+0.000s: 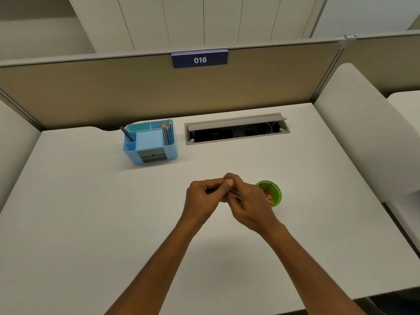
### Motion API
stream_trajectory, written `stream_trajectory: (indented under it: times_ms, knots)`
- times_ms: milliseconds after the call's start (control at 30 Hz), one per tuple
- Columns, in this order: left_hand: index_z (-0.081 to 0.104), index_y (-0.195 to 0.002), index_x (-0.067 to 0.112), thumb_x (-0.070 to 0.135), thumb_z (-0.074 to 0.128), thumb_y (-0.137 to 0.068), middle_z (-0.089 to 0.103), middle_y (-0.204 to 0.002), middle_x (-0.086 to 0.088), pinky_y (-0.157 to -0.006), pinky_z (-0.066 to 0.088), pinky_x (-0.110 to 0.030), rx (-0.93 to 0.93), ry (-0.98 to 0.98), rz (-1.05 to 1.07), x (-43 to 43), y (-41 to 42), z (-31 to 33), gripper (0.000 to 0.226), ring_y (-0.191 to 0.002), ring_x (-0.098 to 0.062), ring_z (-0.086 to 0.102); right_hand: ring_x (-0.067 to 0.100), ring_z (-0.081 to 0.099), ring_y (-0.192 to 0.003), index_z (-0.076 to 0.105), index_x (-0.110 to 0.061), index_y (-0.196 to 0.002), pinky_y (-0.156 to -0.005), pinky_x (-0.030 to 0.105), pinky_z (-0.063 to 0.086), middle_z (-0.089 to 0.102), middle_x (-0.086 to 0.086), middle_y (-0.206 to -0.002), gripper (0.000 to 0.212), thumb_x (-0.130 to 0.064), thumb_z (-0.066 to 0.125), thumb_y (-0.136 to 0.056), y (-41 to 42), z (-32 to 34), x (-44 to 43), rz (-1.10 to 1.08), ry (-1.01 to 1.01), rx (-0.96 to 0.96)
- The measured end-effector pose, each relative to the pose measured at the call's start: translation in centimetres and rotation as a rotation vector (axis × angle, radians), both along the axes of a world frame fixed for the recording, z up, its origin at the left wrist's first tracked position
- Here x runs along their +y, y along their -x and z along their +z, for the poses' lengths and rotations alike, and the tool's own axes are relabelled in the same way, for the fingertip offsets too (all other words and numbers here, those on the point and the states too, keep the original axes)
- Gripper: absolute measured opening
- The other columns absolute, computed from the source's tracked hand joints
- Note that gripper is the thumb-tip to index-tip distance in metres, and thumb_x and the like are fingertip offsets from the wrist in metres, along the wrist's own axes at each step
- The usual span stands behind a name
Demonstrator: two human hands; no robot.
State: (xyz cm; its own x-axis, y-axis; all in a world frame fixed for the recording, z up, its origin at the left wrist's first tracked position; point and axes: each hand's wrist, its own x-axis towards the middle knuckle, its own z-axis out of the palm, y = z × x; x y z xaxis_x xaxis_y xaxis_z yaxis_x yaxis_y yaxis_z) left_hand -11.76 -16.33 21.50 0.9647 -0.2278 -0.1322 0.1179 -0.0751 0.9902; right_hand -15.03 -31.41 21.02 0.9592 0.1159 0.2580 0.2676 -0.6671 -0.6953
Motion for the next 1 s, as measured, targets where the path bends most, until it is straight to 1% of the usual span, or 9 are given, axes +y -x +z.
stream_trajectory:
  times_ms: [100,167,300,467,567,700,767,867,1000]
  knots:
    - [0.086,-0.101,0.02,0.035,0.075,-0.094,0.085,-0.092,-0.003,-0.088,0.066,-0.049,0.01,-0.007,-0.01,0.2,0.1,0.0,0.02,-0.088,-0.022,0.081,0.009,0.067,-0.064,0.055,-0.019,-0.12,-0.055,0.036,0.054,0.074,-0.011,-0.081,0.021,-0.019,0.051,-0.1,0.1,-0.4,0.1,0.0,-0.017,-0.025]
    - [0.086,-0.103,0.019,0.036,0.075,-0.094,0.085,-0.094,-0.004,-0.089,0.065,-0.05,0.017,-0.001,-0.012,0.3,0.0,0.0,0.021,-0.09,-0.024,0.081,0.002,0.058,-0.054,0.057,-0.022,-0.12,-0.049,0.022,0.045,0.066,-0.018,-0.072,0.021,-0.023,0.05,-0.1,0.0,-0.7,0.1,-0.008,-0.039,-0.051]
    - [0.085,-0.104,0.018,0.033,0.074,-0.095,0.085,-0.096,-0.006,-0.086,0.066,-0.041,0.061,0.059,-0.031,0.1,-0.2,0.1,0.021,-0.094,-0.024,0.08,0.004,0.062,-0.059,0.055,-0.025,-0.131,-0.054,0.016,0.045,0.07,-0.019,-0.076,0.031,-0.031,0.053,-0.101,-0.1,-1.6,-0.1,-0.056,-0.101,-0.038]
    - [0.085,-0.099,0.01,0.033,0.075,-0.093,0.083,-0.099,-0.017,-0.08,0.063,-0.028,0.244,0.265,-0.009,-0.2,-0.3,0.1,0.026,-0.097,-0.027,0.08,0.004,0.05,-0.054,0.044,-0.022,-0.124,-0.052,0.014,0.04,0.063,-0.018,-0.069,0.037,-0.028,0.066,-0.095,0.0,-2.4,-0.4,-0.096,-0.505,0.154]
    - [0.086,-0.098,0.014,0.037,0.078,-0.081,0.084,-0.095,-0.011,-0.078,0.063,-0.026,0.351,0.388,0.022,-0.4,-0.6,-0.1,0.03,-0.089,-0.022,0.08,0.011,0.045,-0.058,0.045,-0.015,-0.115,-0.054,0.025,0.04,0.058,-0.004,-0.069,0.033,-0.019,0.065,-0.09,-0.1,-2.5,-1.2,-0.096,-0.825,0.315]
    - [0.086,-0.097,0.014,0.027,0.079,-0.08,0.083,-0.1,-0.014,-0.076,0.064,-0.028,0.462,0.515,0.086,-0.8,-1.1,-0.6,0.023,-0.09,-0.024,0.08,0.019,0.057,-0.072,0.053,-0.005,-0.116,-0.06,0.029,0.048,0.074,0.011,-0.096,0.026,-0.005,0.062,-0.091,-0.5,-2.7,-2.8,-0.168,-1.021,0.4]
    - [0.085,-0.1,0.011,0.019,0.076,-0.09,0.083,-0.104,-0.017,-0.075,0.065,-0.03,0.502,0.549,0.117,-0.8,-1.3,-1.0,0.017,-0.093,-0.026,0.081,0.021,0.064,-0.085,0.063,-0.009,-0.117,-0.069,0.028,0.054,0.074,0.009,-0.109,0.024,-0.005,0.066,-0.093,-0.6,-3.0,-3.9,-0.26,-0.988,0.387]
    - [0.083,-0.107,0.005,0.014,0.072,-0.095,0.082,-0.107,-0.019,-0.074,0.066,-0.031,0.532,0.561,0.137,-0.6,-1.5,-1.6,0.018,-0.096,-0.026,0.08,0.019,0.068,-0.096,0.073,-0.016,-0.113,-0.074,0.022,0.058,0.074,0.004,-0.112,0.021,-0.009,0.069,-0.094,-0.5,-3.9,-6.5,-0.407,-0.811,0.337]
    - [0.081,-0.11,0.002,0.014,0.072,-0.095,0.082,-0.107,-0.018,-0.075,0.065,-0.03,0.533,0.557,0.144,-0.4,-1.6,-2.2,0.021,-0.095,-0.025,0.08,0.026,0.064,-0.112,0.068,-0.013,-0.129,-0.084,0.017,0.045,0.065,0.01,-0.118,0.039,-0.003,0.064,-0.092,-0.4,-5.6,-10.1,-0.532,-0.122,0.303]
